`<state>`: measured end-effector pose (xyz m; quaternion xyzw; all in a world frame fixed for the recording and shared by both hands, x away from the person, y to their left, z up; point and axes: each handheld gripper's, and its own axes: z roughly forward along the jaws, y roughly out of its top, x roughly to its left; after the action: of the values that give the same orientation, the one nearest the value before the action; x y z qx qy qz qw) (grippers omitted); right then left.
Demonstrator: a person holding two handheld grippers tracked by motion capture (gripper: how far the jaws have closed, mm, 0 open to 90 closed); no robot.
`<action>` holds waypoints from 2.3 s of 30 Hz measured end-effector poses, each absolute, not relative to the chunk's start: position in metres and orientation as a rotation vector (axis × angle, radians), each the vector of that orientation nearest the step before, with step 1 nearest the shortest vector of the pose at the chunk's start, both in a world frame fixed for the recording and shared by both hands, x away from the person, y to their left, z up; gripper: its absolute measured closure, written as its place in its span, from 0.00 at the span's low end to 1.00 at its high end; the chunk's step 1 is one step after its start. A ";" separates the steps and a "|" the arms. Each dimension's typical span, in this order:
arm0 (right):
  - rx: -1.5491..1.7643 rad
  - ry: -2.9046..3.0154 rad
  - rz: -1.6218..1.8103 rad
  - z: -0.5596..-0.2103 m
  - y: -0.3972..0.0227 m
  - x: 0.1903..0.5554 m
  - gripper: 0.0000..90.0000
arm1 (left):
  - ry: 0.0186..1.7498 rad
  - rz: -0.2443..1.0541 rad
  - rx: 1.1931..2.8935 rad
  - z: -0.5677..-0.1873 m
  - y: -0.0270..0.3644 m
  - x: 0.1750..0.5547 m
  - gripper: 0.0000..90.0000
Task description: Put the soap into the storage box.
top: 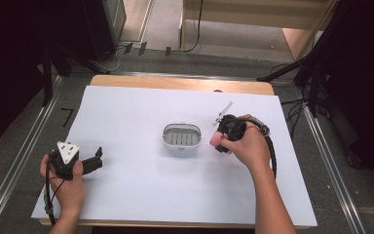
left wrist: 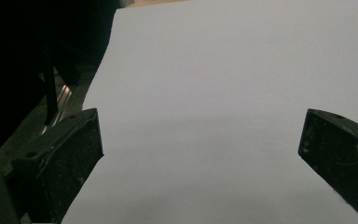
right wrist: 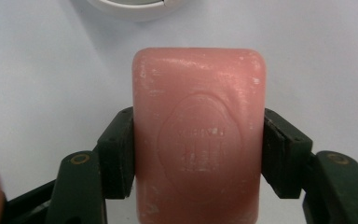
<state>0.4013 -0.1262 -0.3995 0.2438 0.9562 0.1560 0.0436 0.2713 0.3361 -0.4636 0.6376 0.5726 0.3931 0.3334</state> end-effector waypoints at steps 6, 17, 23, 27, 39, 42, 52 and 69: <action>0.682 2.927 0.512 -0.396 -0.126 0.402 0.43 | 1.492 1.026 1.667 -0.464 0.336 0.271 0.00; 0.536 2.945 0.541 -0.385 -0.112 0.405 0.43 | 1.491 1.032 1.665 -0.464 0.336 0.271 0.03; 0.501 2.947 0.561 -0.380 -0.104 0.406 0.43 | 1.489 1.032 1.662 -0.464 0.336 0.271 0.03; 0.477 2.954 0.590 -0.378 -0.099 0.408 0.43 | 1.491 1.030 1.665 -0.464 0.336 0.271 0.03; 0.425 2.961 0.609 -0.371 -0.081 0.410 0.43 | 1.496 1.026 1.665 -0.464 0.336 0.271 0.03; 0.398 2.963 0.614 -0.370 -0.076 0.411 0.43 | 1.496 1.025 1.664 -0.464 0.336 0.271 0.03; 0.346 2.981 0.614 -0.368 -0.057 0.415 0.43 | 1.495 1.021 1.661 -0.464 0.337 0.272 0.03; 0.253 3.001 0.600 -0.368 -0.028 0.421 0.43 | 1.496 1.015 1.661 -0.464 0.337 0.272 0.03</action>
<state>0.4213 -0.0281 -0.3678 0.0823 0.9766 0.1954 0.0355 0.2721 0.3372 -0.4638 0.6370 0.5739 0.3894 0.3364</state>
